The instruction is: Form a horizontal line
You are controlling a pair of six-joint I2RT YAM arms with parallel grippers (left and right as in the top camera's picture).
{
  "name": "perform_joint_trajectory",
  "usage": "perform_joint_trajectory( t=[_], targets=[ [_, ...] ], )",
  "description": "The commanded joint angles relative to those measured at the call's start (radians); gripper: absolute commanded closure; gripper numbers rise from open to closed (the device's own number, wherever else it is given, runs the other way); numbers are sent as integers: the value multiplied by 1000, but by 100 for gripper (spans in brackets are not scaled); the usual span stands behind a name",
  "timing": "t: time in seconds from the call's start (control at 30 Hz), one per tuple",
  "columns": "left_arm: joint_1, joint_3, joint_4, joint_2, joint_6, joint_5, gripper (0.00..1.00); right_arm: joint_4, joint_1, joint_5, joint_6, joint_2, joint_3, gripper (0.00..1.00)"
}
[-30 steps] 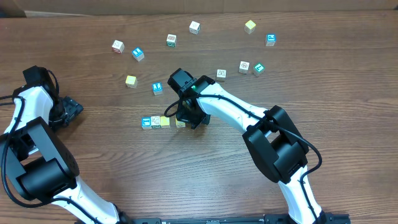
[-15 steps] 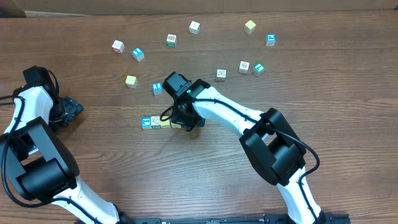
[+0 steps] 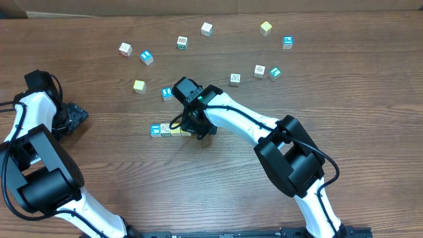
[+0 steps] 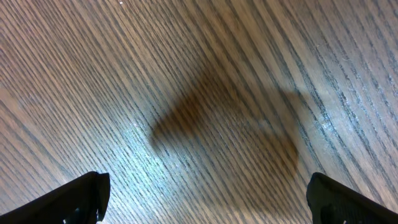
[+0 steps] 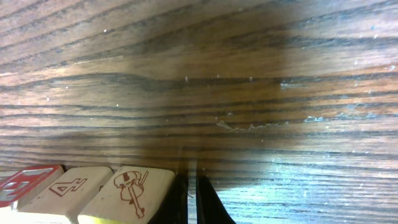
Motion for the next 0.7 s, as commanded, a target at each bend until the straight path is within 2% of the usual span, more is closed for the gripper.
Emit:
perform_joint_trajectory(
  t=[0.0,0.67],
  targets=[
    [3,-5,1,3,1,-10,0,3,1,26,-4,-5,-19,96],
    [3,-5,1,3,1,-10,1,44,1,35,-24,-5,-19,95]
  ],
)
